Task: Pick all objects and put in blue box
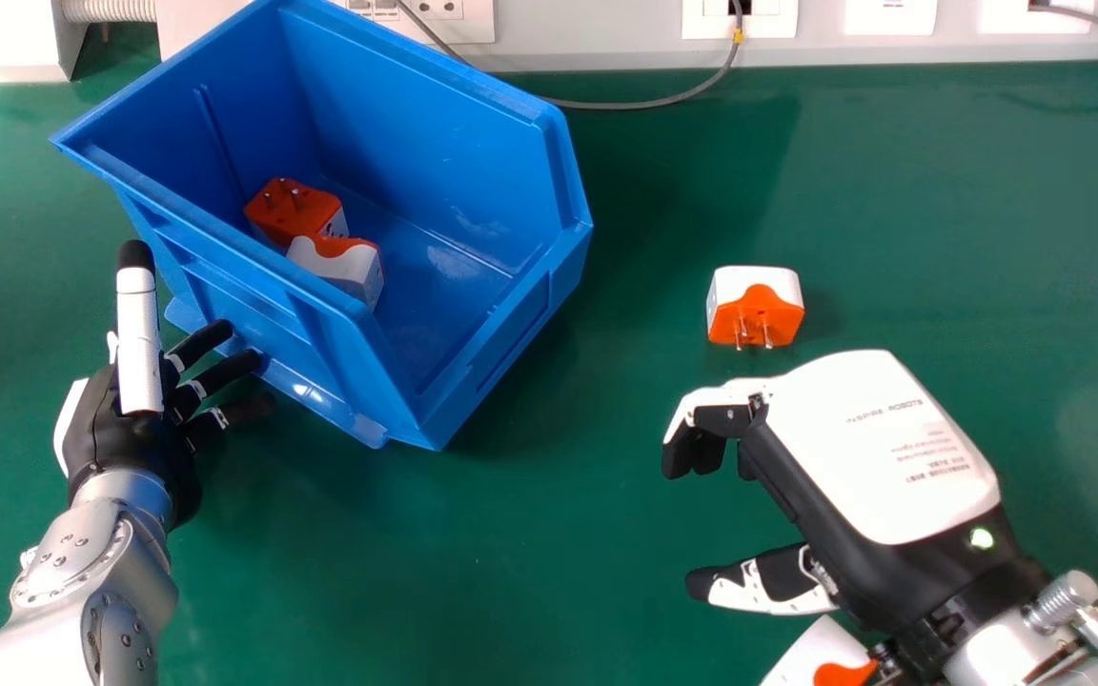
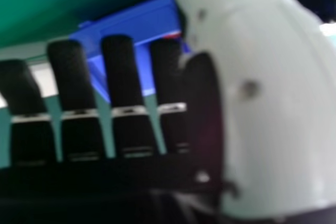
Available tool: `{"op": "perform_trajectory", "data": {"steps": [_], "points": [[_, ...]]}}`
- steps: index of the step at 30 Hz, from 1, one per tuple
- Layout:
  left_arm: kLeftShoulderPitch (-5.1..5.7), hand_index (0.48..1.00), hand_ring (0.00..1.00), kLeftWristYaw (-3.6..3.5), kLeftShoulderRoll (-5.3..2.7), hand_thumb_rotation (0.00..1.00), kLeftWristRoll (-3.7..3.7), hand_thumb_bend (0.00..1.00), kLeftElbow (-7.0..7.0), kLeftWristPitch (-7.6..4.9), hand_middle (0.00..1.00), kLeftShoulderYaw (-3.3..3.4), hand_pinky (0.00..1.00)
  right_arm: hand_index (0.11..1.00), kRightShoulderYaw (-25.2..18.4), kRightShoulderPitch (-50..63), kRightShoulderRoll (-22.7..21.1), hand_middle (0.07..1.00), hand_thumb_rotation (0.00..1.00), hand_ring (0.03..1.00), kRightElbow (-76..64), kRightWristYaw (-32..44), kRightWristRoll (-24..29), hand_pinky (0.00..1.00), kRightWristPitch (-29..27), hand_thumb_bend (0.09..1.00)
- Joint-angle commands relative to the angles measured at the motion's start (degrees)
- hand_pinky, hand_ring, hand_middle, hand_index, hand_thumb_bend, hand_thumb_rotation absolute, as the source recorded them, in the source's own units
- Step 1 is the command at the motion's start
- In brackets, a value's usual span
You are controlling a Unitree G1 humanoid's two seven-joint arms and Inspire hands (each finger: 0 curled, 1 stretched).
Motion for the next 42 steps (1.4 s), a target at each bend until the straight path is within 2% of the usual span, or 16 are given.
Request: {"op": "perform_trajectory", "data": {"steps": [1,6,9,12,13,15,16,18,19,20,21,23,24,30,36,42], "points": [[0.88,0.885,0.73,0.02,-0.26,0.93,0.47,0.86,0.60,0.76,0.83,-0.27,0.65,0.514,-1.01,-0.33,0.34,0.498,0.00,0.422,-1.31,-0.05,1.39,0.29,0.15,0.502],[1.17,0.886,0.73,0.08,-0.41,0.93,0.29,0.86,-0.38,1.22,0.83,-0.30,0.64,0.516,-1.65,0.98,0.25,0.471,0.00,0.394,-5.09,7.46,3.61,0.25,4.46,0.507],[1.02,0.886,0.73,-0.06,-0.33,0.93,0.28,0.86,-0.34,1.28,0.83,-0.37,0.64,0.521,-1.34,1.53,-0.82,0.474,0.00,0.389,-11.07,18.07,-1.91,0.26,9.86,0.507],[0.85,0.886,0.73,-0.22,-0.21,0.93,0.38,0.86,0.50,0.78,0.83,-0.29,0.65,0.522,-0.69,0.79,-1.30,0.484,0.00,0.392,-16.15,30.95,-8.08,0.28,14.21,0.509],[0.83,0.886,0.73,-0.17,-0.24,0.93,0.37,0.86,0.52,0.76,0.83,-0.26,0.65,0.557,-0.59,0.26,-1.29,0.545,0.02,0.457,-17.60,35.58,-9.43,0.34,15.55,0.589],[0.81,0.886,0.73,-0.02,-0.40,0.93,0.32,0.86,0.30,0.83,0.83,-0.25,0.65,0.600,-0.52,-0.86,-0.87,0.617,0.06,0.536,-19.71,43.25,-11.16,0.40,17.77,0.666],[0.81,0.886,0.73,-0.05,-0.40,0.93,0.35,0.86,0.43,0.72,0.83,-0.26,0.65,0.600,-0.51,-1.43,-0.41,0.617,0.06,0.536,-20.54,46.57,-11.80,0.40,18.90,0.666],[0.76,0.885,0.73,-0.10,-0.36,0.93,0.41,0.86,0.68,0.60,0.83,-0.31,0.65,0.692,-0.67,-2.22,0.50,0.749,0.15,0.687,-21.60,51.04,-12.47,0.52,20.62,0.787],[0.73,0.885,0.73,-0.11,-0.33,0.93,0.42,0.86,0.79,0.59,0.83,-0.29,0.65,0.692,-0.87,-2.55,0.88,0.749,0.15,0.687,-21.96,52.71,-12.48,0.52,21.38,0.787],[0.67,0.885,0.73,-0.12,-0.26,0.93,0.47,0.86,0.97,0.53,0.83,-0.29,0.65,0.732,-1.07,-2.94,1.13,0.800,0.19,0.747,-22.18,54.23,-12.52,0.57,21.99,0.830],[0.62,0.885,0.73,0.00,-0.24,0.93,0.53,0.86,1.00,0.60,0.83,-0.29,0.65,0.732,-1.31,-3.31,1.12,0.800,0.19,0.747,-22.22,55.40,-12.43,0.57,22.33,0.830],[0.57,0.885,0.73,0.25,-0.29,0.93,0.63,0.86,0.97,0.68,0.83,-0.30,0.65,0.802,-1.66,-3.88,0.88,0.872,0.25,0.838,-22.13,56.99,-12.29,0.68,22.47,0.892],[0.53,0.885,0.73,0.33,-0.32,0.93,0.69,0.86,1.09,0.61,0.83,-0.32,0.65,0.802,-1.72,-4.14,0.78,0.872,0.25,0.838,-22.02,57.73,-12.37,0.68,22.48,0.892],[0.49,0.885,0.73,0.32,-0.31,0.93,0.61,0.86,0.92,0.74,0.83,-0.37,0.64,0.904,-1.65,-4.91,0.50,0.967,0.35,0.958,-21.95,59.91,-12.79,0.86,21.85,0.973],[0.31,0.885,0.72,0.01,-0.19,0.93,0.67,0.86,1.72,0.12,0.82,-0.34,0.64,0.927,-1.03,-4.50,0.93,0.990,0.38,0.987,-21.62,59.89,-13.80,0.90,21.02,0.993],[0.49,0.885,0.73,0.14,-0.33,0.93,0.35,0.86,1.09,0.47,0.83,-0.16,0.65,0.938,1.09,-2.08,1.61,0.998,0.38,0.998,-20.57,58.48,-15.31,0.91,19.50,1.000]]}}
